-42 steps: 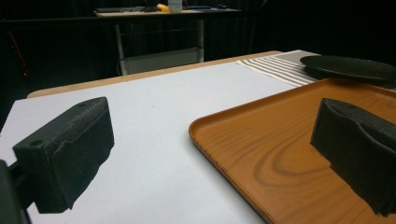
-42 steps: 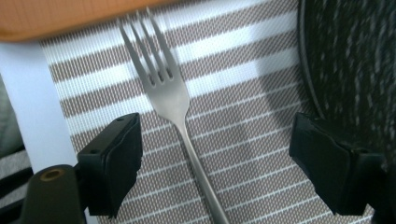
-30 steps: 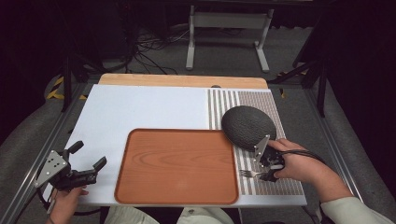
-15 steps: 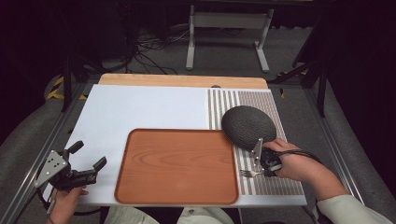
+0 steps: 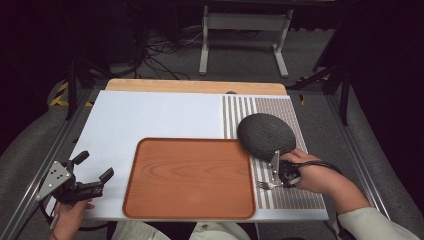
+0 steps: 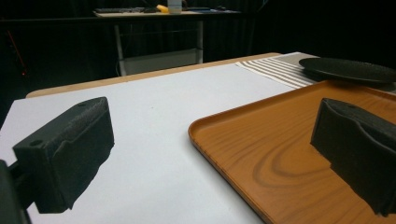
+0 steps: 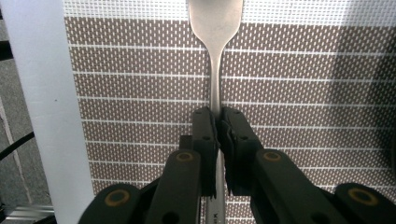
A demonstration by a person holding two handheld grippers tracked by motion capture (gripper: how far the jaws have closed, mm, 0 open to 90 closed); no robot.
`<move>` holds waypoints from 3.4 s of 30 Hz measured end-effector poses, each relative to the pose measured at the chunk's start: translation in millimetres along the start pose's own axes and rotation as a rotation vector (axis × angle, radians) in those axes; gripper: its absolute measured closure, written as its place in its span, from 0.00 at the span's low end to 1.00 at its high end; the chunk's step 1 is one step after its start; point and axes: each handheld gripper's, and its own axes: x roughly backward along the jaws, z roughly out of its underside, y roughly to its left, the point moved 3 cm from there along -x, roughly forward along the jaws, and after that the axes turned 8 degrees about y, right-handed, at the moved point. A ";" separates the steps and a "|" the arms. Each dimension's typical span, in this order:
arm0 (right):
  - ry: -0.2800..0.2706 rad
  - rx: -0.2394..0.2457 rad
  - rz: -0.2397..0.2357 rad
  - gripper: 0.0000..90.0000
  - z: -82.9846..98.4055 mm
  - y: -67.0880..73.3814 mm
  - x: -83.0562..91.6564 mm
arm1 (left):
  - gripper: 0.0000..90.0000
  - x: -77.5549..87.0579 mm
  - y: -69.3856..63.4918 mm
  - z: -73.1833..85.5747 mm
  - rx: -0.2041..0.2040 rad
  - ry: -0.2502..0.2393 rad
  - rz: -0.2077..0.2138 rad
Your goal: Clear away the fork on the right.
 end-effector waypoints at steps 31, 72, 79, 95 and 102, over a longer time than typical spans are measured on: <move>-0.237 -0.149 0.104 0.94 7.2 -6.9 45.3 | 0.00 -0.3 0.7 0.2 0.008 0.002 0.002; -0.636 -0.443 0.125 0.94 -25.2 -7.8 97.5 | 0.00 0.1 0.7 0.0 0.008 -0.001 0.002; -0.668 -0.532 0.069 0.94 -41.9 -6.6 103.6 | 0.00 0.2 0.7 -0.1 0.006 -0.001 0.003; -0.661 -0.698 -0.027 0.94 -75.6 -7.6 107.0 | 0.00 0.5 0.3 -0.4 0.004 -0.003 0.005; -0.639 -0.740 -0.050 0.94 -86.1 -7.4 103.9 | 0.00 0.6 0.5 -0.4 0.003 -0.004 0.005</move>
